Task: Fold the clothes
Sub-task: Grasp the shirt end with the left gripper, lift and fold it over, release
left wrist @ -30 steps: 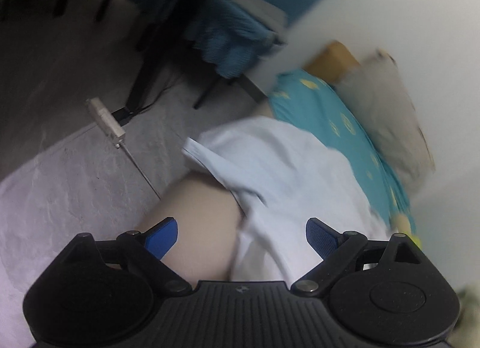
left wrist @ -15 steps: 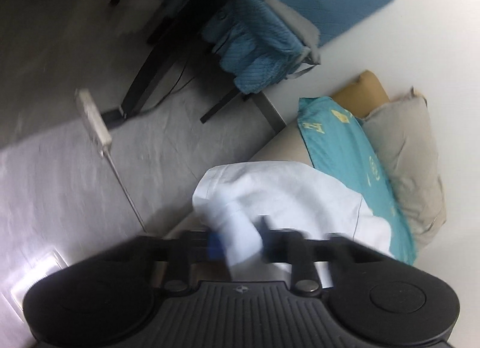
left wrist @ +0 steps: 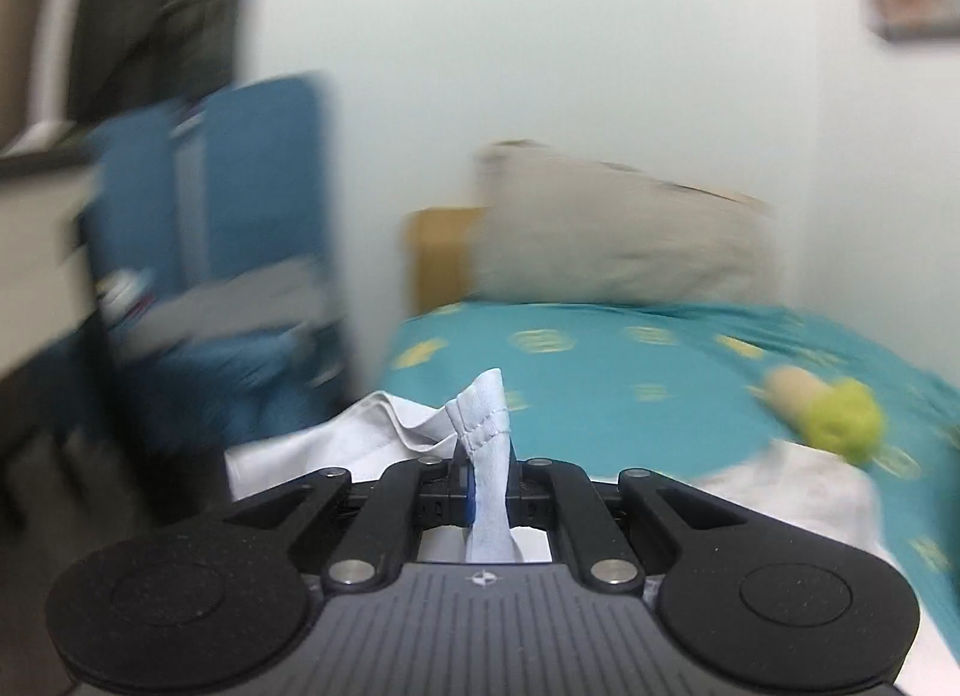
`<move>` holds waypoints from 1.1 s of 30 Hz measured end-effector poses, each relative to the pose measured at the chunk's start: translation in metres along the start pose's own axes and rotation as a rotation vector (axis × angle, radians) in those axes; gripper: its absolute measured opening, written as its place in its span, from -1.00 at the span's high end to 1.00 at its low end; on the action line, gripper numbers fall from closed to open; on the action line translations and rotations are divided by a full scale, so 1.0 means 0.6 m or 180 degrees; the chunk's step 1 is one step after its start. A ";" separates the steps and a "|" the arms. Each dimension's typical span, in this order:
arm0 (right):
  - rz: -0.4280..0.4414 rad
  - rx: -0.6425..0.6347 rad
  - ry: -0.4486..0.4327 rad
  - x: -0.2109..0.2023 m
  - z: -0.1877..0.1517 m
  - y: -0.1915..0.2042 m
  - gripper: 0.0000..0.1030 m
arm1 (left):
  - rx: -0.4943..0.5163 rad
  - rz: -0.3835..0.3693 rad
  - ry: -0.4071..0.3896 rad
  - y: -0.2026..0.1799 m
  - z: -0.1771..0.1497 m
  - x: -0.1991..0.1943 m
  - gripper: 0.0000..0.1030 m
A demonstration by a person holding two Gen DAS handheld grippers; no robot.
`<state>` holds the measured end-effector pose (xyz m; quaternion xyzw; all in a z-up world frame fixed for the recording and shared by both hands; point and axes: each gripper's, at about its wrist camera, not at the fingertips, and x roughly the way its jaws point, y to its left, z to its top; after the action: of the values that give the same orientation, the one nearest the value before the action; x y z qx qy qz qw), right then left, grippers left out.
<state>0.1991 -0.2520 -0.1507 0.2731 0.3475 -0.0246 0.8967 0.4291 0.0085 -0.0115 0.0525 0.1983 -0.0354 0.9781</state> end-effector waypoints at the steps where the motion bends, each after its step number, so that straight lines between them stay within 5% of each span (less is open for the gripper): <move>1: -0.0014 0.0030 -0.0030 -0.003 0.003 -0.005 -0.61 | 0.0175 -0.0109 0.0004 -0.042 0.007 0.003 0.90; 8: -0.0076 0.0235 -0.0159 -0.008 0.021 -0.038 -0.62 | 0.0661 -0.0538 0.0329 -0.255 -0.041 0.077 0.84; 10: -0.0076 0.0256 -0.0180 -0.004 0.024 -0.044 -0.62 | 0.0649 -0.0583 0.0472 -0.283 -0.065 0.101 0.60; 12: -0.0062 0.0239 -0.0198 0.001 0.026 -0.045 -0.62 | 0.0615 -0.0595 0.0580 -0.290 -0.089 0.104 -0.01; 13: -0.0052 0.0223 -0.0198 0.005 0.027 -0.045 -0.62 | 0.0600 -0.0608 0.0604 -0.289 -0.095 0.101 -0.06; 18: 0.0064 0.0186 -0.0197 0.014 0.034 -0.043 -0.62 | 0.0308 -0.0861 0.0765 -0.209 -0.111 0.009 -0.50; 22: 0.0189 0.0203 -0.0208 0.007 0.036 -0.039 -0.62 | -0.0162 -0.0936 0.1059 -0.098 -0.154 -0.126 -0.50; 28: 0.0442 0.0126 -0.0193 -0.026 0.029 -0.020 -0.62 | -0.0853 -0.0650 0.1643 0.054 -0.276 -0.299 -0.54; 33: 0.0550 0.0192 -0.0133 -0.062 0.019 -0.014 -0.62 | -0.1608 -0.0452 0.2073 0.144 -0.355 -0.381 -0.52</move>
<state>0.1762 -0.2705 -0.1241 0.3284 0.3030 0.0368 0.8939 0.1450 0.1301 -0.1096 -0.1945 0.5029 -0.0346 0.8415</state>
